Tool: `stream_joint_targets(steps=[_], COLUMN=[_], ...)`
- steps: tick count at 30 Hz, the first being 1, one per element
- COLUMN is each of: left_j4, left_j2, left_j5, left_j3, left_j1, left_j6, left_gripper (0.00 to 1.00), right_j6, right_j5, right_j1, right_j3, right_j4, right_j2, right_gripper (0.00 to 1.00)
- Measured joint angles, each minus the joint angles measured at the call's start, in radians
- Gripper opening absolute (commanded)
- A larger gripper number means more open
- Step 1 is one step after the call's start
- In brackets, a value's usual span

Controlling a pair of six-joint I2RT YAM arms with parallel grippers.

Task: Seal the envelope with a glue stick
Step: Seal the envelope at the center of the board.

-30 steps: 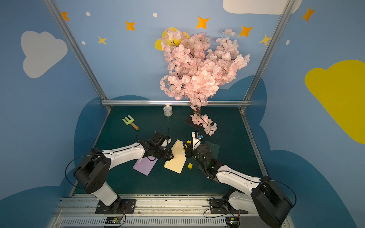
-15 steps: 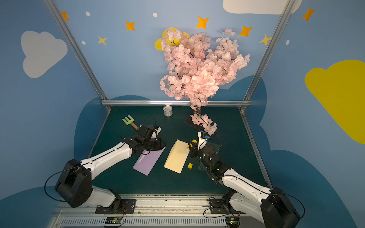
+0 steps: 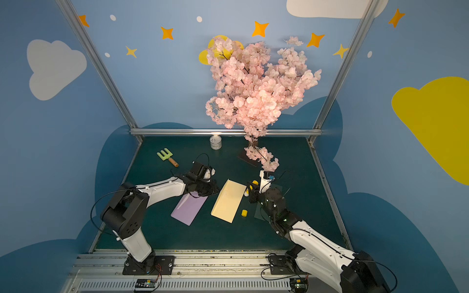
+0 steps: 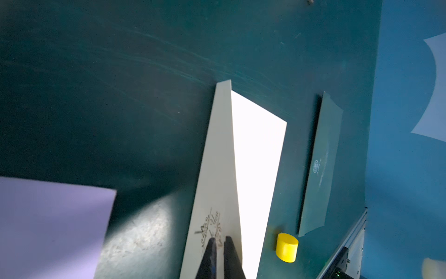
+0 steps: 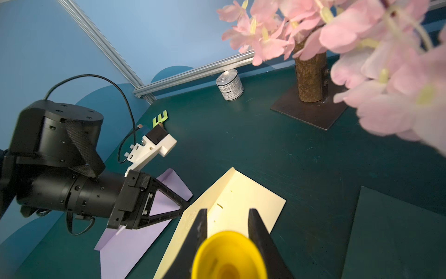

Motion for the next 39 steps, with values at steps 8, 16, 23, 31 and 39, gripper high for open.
stream_joint_targets(steps=[8, 16, 23, 31, 39], left_j4=[0.02, 0.022, -0.002, -0.011, 0.007], left_j2=[0.047, 0.118, 0.156, 0.183, 0.183], left_j5=[0.005, 0.004, -0.008, -0.008, 0.002], left_j3=[0.015, 0.043, 0.099, 0.102, 0.09], left_j1=[-0.037, -0.061, -0.104, -0.117, -0.111], left_j6=[-0.001, -0.002, -0.002, -0.022, -0.041], left_gripper=[0.1, 0.1, 0.1, 0.09, 0.09], right_j6=[0.019, 0.023, 0.025, 0.025, 0.025], right_j5=[-0.001, -0.002, -0.002, -0.003, -0.007], right_j1=[-0.016, -0.026, -0.033, -0.039, -0.045], right_j3=[-0.014, -0.032, -0.042, -0.046, -0.053], right_j4=[-0.01, -0.028, -0.039, -0.05, -0.055], right_j2=[-0.003, -0.03, -0.045, -0.062, -0.085], right_gripper=[0.0, 0.0, 0.0, 0.0, 0.0])
